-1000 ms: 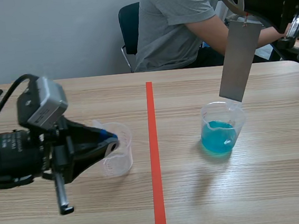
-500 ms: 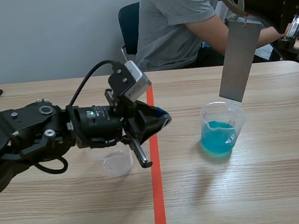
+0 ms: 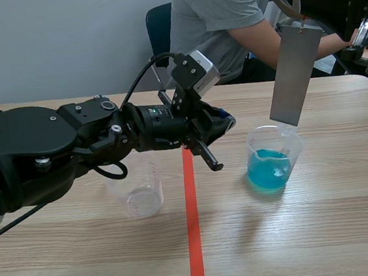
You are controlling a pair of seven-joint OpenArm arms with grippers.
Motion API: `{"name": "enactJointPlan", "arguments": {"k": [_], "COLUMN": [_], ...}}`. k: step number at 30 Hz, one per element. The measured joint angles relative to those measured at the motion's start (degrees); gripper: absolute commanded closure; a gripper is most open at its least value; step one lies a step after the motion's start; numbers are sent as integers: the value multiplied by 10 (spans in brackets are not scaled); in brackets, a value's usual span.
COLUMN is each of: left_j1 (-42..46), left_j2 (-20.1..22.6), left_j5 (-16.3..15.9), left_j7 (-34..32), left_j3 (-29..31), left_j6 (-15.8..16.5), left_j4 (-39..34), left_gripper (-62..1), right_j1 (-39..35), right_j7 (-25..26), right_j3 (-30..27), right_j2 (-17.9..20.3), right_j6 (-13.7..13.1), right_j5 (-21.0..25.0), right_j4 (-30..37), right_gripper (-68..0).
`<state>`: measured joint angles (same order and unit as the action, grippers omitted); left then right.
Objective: Do the redox reaction experiment.
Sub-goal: 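Raise the plate and point at it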
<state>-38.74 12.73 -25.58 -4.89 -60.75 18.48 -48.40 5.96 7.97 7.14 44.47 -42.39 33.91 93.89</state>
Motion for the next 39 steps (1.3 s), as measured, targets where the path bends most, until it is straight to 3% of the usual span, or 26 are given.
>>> {"name": "enactJointPlan", "arguments": {"k": [6, 11, 20, 39], "left_j1": [0, 0, 0, 0], "left_j2": [-42, -70, -72, -72], "left_j5": [8, 17, 17, 17], "left_j7": [0, 1, 2, 3], "left_j3": [0, 0, 0, 0], "left_j6": [-1, -27, -44, -44], "left_j4": [35, 47, 47, 47], "left_gripper": [-44, -44, -44, -44], "right_j1": [0, 0, 0, 0], "right_j7": [0, 0, 0, 0], "right_j3": [0, 0, 0, 0], "right_j2": [0, 0, 0, 0], "right_j6": [0, 0, 0, 0], "right_j5": [0, 0, 0, 0], "right_j4": [0, 0, 0, 0], "right_gripper": [-15, -15, -15, -15]}}
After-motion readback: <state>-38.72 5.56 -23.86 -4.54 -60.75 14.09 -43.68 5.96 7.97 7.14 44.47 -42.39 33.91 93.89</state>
